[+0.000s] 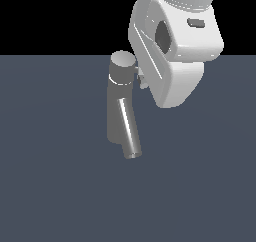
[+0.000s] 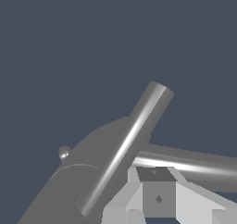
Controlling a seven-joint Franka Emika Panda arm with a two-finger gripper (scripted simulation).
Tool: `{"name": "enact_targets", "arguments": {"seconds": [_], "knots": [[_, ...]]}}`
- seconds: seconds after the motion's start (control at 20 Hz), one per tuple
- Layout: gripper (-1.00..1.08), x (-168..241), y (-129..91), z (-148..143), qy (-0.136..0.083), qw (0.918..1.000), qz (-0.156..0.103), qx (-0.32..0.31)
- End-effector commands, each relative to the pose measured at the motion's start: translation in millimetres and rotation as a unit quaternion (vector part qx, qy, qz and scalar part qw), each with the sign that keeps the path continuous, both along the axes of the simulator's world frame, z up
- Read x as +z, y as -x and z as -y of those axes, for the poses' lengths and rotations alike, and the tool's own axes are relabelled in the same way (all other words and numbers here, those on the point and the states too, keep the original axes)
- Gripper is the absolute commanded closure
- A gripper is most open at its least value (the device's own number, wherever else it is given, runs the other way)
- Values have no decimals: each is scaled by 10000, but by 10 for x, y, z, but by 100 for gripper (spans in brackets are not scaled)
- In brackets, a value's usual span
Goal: Turn on the faucet by rotating a designated handle.
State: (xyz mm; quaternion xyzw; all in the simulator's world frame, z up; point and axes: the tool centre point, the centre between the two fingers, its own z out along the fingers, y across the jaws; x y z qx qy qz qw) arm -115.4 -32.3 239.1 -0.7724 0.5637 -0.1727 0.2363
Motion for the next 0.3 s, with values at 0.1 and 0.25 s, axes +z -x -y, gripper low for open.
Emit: {"name": "enact_targets", "arguments": {"seconds": [0.1, 0.25], "knots": [[108, 44, -116, 395, 5, 9994, 3, -356], [108, 67, -165, 456, 5, 9993, -1, -374]]}}
